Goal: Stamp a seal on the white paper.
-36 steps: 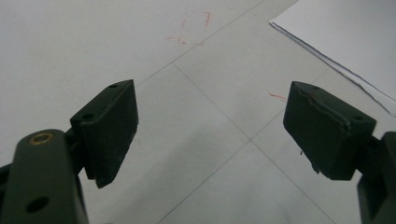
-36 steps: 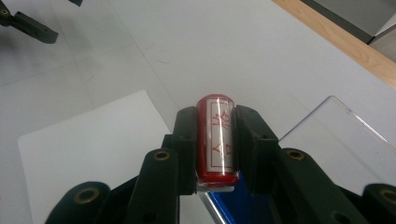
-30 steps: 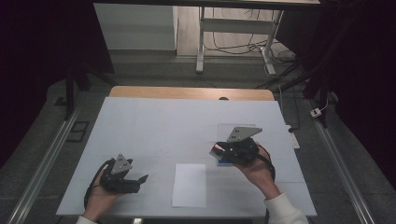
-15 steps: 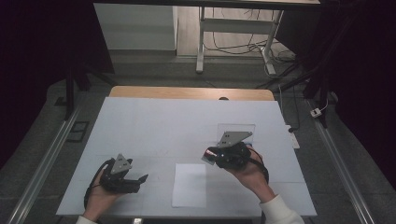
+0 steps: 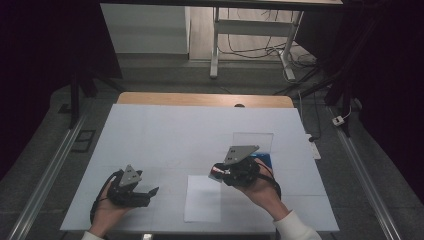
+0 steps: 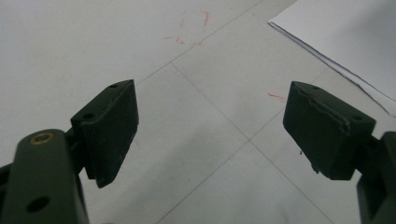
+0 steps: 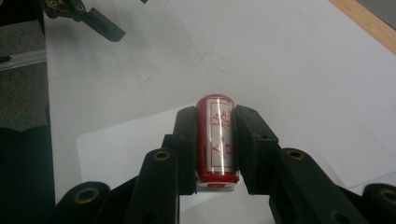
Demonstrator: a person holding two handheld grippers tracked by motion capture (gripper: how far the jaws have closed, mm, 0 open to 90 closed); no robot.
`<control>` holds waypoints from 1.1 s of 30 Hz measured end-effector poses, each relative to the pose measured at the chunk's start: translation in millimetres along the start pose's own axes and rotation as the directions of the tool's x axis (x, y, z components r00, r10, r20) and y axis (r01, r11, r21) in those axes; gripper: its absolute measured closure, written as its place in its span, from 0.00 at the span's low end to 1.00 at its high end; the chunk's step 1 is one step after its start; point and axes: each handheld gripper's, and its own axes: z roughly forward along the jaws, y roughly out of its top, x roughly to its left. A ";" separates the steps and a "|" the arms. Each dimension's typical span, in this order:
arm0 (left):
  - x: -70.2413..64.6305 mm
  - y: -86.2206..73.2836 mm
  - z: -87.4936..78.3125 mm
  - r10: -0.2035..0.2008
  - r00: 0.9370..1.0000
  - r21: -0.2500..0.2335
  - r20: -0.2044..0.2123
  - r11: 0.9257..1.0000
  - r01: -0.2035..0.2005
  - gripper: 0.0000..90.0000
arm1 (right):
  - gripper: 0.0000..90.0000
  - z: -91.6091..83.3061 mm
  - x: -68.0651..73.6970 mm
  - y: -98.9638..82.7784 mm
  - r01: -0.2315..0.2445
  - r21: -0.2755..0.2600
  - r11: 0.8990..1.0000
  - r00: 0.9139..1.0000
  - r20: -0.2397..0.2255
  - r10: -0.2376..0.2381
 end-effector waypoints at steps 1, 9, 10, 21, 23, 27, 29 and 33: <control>-0.1 0.0 0.1 0.000 1.000 0.000 0.000 1.000 0.000 0.20 | 0.77 1.1 0.7 0.1 -0.001 0.003 1.000 1.000 -0.005 0.001; -0.1 -0.1 0.8 0.000 1.000 0.004 0.003 1.000 0.000 0.20 | 0.77 10.5 6.9 0.6 0.010 0.020 1.000 0.999 -0.036 -0.009; -0.1 -0.1 0.9 0.000 1.000 0.004 0.002 1.000 0.000 0.20 | 0.77 11.6 8.2 0.9 0.011 0.022 1.000 0.999 -0.039 -0.010; -0.4 -0.1 0.9 -0.001 1.000 0.005 0.005 1.000 0.001 0.21 | 0.77 29.3 19.0 0.8 0.032 0.052 0.998 0.996 -0.086 -0.027; -0.3 -0.1 0.9 -0.001 1.000 0.004 0.006 1.000 0.001 0.21 | 0.77 32.5 20.5 0.1 0.034 0.063 0.997 0.996 -0.089 -0.029; -0.3 -0.2 0.9 -0.001 1.000 0.004 0.006 1.000 0.001 0.21 | 0.77 38.4 23.4 -0.8 0.039 0.073 0.997 0.995 -0.095 -0.032; -0.3 -0.2 0.7 -0.001 1.000 0.004 0.006 1.000 0.001 0.21 | 0.77 41.5 24.2 -1.8 0.041 0.077 0.996 0.995 -0.098 -0.034; -0.2 -0.2 0.7 0.001 1.000 0.005 0.006 1.000 -0.001 0.21 | 0.77 46.9 25.7 -3.6 0.043 0.094 0.995 0.995 -0.099 -0.034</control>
